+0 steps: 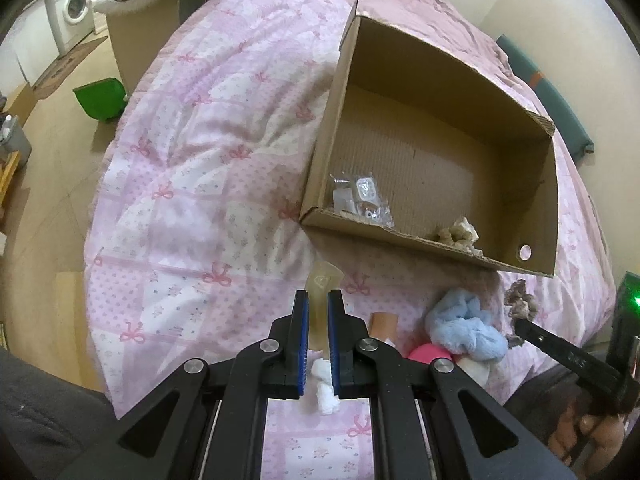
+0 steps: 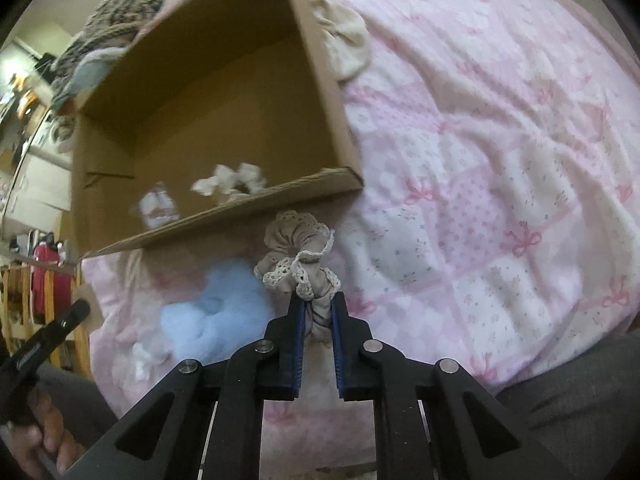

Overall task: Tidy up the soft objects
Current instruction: 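Carry the tissue item and lace scrunchie over the box with both tools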

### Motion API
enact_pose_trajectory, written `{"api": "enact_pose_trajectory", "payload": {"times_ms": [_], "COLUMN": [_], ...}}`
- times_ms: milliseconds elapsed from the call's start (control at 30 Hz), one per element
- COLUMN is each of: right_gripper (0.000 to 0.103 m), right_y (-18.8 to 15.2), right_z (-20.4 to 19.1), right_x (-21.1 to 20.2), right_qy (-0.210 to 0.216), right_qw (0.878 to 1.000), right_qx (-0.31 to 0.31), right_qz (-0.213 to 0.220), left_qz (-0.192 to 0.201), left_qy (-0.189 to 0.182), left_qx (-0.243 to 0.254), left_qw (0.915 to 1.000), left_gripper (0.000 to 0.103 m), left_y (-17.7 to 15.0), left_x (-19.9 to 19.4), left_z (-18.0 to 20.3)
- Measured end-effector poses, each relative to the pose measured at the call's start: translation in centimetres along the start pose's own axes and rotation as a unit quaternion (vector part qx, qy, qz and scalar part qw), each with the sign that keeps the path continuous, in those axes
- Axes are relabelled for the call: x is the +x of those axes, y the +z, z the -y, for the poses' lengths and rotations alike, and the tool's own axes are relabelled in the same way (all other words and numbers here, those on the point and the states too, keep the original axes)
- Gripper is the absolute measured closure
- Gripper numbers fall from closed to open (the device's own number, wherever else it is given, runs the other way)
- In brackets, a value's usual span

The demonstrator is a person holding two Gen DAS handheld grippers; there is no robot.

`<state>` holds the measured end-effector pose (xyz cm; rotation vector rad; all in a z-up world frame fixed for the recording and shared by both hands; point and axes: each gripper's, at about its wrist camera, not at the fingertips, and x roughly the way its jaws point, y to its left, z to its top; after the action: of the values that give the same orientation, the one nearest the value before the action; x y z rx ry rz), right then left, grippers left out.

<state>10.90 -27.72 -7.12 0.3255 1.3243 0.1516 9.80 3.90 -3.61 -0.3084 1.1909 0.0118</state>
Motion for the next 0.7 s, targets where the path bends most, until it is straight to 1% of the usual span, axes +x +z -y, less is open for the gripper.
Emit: {"api": "enact_pose_trajectory", "payload": {"times_ms": [200, 333, 467, 600, 700], "right_gripper": [0.089, 0.089, 0.089, 0.089, 0.089], "right_y": [-1.4, -2.2, -2.9, -3.1, -2.5], "right_z": [-0.5, -1.0, -1.8, -2.5, -2.7], "right_x": [-1.7, -2.9, -4.3, -6.2, -7.6], "right_qy": [0.029, 0.046, 0.066, 0.097, 0.116], "right_qw": [0.999, 0.999, 0.997, 0.993, 0.989], "right_qx": [-0.013, -0.017, -0.028, -0.039, -0.043], "right_qz": [0.013, 0.019, 0.033, 0.059, 0.077], "left_qz": [0.013, 0.014, 0.02, 0.044, 0.069], "left_qy": [0.01, 0.013, 0.004, -0.001, -0.003], "left_qx": [0.018, 0.027, 0.028, 0.035, 0.044], "left_qw": [0.9997, 0.9995, 0.9994, 0.9984, 0.9967], "left_gripper": [0.095, 0.095, 0.095, 0.095, 0.095], "left_y": [-0.7, -1.4, -1.7, -1.2, -0.6], "left_x": [-1.1, -1.6, -2.8, -4.7, -6.2], "left_z": [0.4, 0.8, 1.1, 1.8, 2.2]}}
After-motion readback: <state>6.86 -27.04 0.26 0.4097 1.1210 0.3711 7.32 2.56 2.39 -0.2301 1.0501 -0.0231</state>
